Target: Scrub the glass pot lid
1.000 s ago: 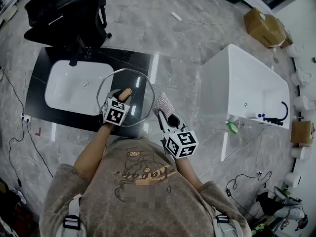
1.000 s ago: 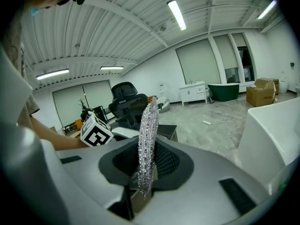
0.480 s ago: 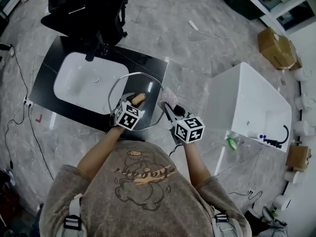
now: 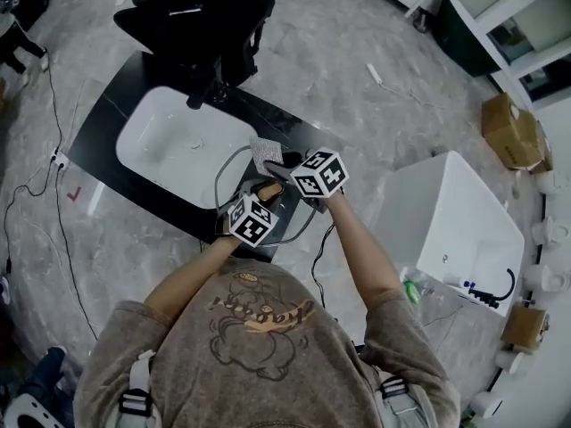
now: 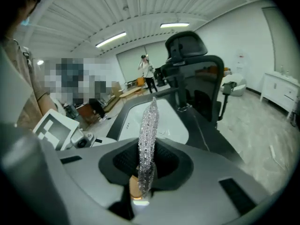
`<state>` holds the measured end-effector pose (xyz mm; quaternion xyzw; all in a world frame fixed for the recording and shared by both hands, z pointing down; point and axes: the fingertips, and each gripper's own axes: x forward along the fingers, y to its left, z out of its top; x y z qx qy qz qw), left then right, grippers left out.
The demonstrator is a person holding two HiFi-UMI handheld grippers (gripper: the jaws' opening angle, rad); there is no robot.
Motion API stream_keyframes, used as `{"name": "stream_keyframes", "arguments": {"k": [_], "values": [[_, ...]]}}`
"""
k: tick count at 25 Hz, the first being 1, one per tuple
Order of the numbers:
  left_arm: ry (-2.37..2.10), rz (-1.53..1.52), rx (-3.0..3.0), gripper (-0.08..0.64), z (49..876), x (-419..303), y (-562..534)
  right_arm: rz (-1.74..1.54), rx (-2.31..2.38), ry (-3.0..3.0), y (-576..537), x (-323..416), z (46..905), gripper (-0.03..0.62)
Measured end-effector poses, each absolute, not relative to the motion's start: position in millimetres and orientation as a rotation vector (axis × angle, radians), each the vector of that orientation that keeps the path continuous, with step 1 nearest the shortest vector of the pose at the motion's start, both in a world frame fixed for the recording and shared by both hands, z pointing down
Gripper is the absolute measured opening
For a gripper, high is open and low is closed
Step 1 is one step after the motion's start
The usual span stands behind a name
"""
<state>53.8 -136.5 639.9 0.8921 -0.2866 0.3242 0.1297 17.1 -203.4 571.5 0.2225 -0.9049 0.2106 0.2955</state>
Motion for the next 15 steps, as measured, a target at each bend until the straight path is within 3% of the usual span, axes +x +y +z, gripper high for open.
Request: {"name": "stream_keyframes", "arguments": {"k": [8,15], "values": [[-0.876,0.913,2.593,0.201,640,52,-136,0.556,0.066,-2.236,-192,-76,612,0.08],[-0.882,0.844,2.561,0.202,642,50,-135,0.556,-0.259,-2.047,-155,-114,628,0.078]]}}
